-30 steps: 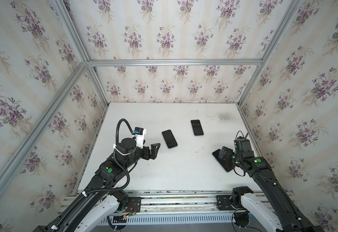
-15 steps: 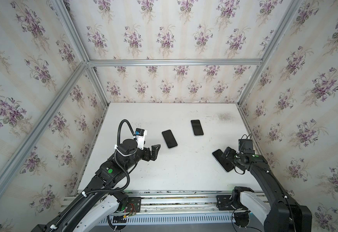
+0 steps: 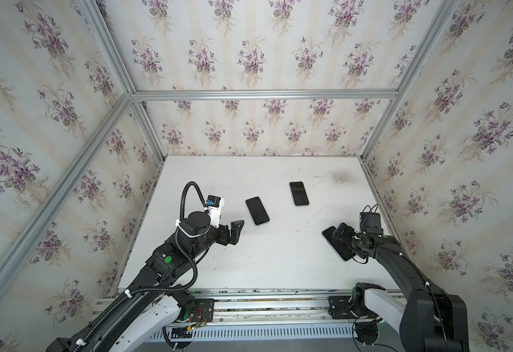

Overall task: Take the phone out of the phone case
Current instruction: 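Move the right gripper over the cased phone nearest it while the left gripper raises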

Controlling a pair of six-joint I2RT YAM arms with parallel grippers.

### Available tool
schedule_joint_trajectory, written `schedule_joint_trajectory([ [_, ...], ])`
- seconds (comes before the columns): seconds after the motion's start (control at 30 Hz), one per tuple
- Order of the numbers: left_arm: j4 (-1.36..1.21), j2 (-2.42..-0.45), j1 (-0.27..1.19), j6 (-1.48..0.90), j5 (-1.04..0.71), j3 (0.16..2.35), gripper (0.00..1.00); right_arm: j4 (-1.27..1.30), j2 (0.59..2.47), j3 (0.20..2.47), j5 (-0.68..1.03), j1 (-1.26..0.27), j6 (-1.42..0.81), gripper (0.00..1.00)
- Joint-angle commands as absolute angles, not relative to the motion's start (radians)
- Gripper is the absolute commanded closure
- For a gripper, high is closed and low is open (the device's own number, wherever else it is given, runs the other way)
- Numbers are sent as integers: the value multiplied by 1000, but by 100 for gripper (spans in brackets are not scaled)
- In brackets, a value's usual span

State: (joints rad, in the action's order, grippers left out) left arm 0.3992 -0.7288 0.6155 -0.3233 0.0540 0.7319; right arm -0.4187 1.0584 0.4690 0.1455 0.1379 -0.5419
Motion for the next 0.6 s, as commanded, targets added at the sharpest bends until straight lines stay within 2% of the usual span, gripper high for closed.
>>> schedule_joint_trajectory([
  [0.0,398,-732,615,-321,64,732,0,-379,1070,463,168,139,-538,1],
  [0.27,400,-716,616,-323,62,728,0,-362,1064,446,239,138,-554,1],
  [0.57,400,-707,618,-324,64,727,0,-421,1015,505,75,146,-522,1],
])
